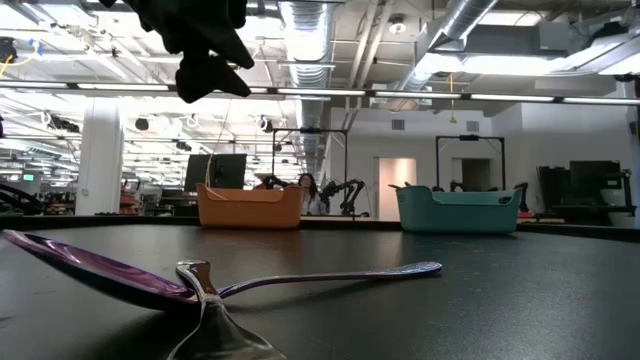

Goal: Sort silverware by color (type)
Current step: Put the blue spoon into the blue bin

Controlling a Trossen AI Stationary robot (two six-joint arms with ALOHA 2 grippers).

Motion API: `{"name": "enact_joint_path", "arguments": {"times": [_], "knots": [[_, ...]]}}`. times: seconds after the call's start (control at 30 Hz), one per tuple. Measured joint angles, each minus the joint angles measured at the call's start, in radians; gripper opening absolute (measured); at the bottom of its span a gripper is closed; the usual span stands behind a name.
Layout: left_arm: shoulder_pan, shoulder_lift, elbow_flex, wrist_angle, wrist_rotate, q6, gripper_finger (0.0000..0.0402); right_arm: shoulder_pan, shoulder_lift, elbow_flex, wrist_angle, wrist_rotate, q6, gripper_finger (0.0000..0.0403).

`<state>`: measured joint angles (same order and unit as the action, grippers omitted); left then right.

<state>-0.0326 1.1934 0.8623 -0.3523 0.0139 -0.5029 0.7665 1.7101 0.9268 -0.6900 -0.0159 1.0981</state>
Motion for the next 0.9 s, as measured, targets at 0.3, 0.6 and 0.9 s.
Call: {"name": "enact_joint_path", "arguments": {"times": [0.3,0.6,0.9], "knots": [[0.0,0.0,0.0,0.009,0.0,-0.044,0.0188,-0.17,-0.159,-0.008,-0.037,0.215,-0.065,0.0004],[0.0,-0.002,0.0,0.037,0.0,-0.085,0.0188,-0.421,-0.417,-0.005,0.087,0.336,-0.245,0.0001],[0.0,-0.09,0.001,0.038,-0.059,-0.125,0.0188,-0.596,-0.492,-0.004,0.05,0.216,-0.226,0.0032]]}}
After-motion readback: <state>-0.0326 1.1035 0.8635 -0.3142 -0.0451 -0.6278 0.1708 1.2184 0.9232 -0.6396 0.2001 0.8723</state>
